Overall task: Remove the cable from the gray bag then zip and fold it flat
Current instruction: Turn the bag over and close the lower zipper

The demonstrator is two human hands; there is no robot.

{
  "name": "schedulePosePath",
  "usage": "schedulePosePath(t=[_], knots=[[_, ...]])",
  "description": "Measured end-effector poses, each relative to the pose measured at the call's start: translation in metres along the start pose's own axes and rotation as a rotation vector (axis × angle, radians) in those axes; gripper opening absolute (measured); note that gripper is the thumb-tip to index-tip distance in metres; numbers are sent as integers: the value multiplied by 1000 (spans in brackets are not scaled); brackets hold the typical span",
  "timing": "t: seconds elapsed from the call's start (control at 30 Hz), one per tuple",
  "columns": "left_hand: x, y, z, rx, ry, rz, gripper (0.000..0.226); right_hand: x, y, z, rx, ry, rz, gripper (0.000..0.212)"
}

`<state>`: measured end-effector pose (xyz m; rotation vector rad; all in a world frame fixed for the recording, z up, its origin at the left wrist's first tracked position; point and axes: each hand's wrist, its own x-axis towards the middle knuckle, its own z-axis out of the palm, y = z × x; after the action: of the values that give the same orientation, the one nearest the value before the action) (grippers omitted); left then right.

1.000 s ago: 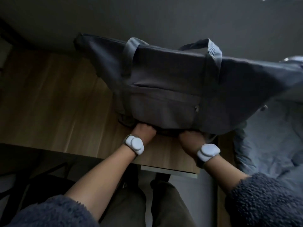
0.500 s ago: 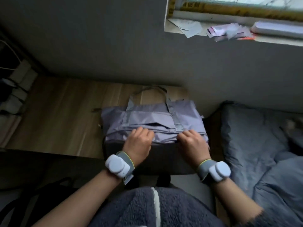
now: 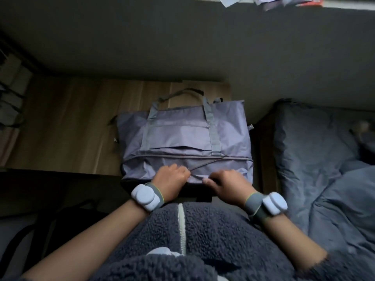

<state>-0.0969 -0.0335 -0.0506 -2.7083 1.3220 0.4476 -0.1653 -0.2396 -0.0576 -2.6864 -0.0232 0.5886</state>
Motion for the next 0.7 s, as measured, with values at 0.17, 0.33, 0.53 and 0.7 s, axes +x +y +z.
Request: schedulePosePath(t=[0.17, 0.33, 0.53, 0.7], knots=[[-19, -22, 14, 17, -116, -87, 24, 34, -43, 4, 25, -12, -12, 39], [-27, -18, 8, 80, 19, 56, 31, 61, -75, 6, -63, 29, 79, 50], [-31, -20, 8, 24, 122, 61, 28, 68, -88, 9, -126, 4, 65, 26], [-33, -25, 13, -85, 141, -13, 26, 69, -95, 14, -163, -15, 36, 24]])
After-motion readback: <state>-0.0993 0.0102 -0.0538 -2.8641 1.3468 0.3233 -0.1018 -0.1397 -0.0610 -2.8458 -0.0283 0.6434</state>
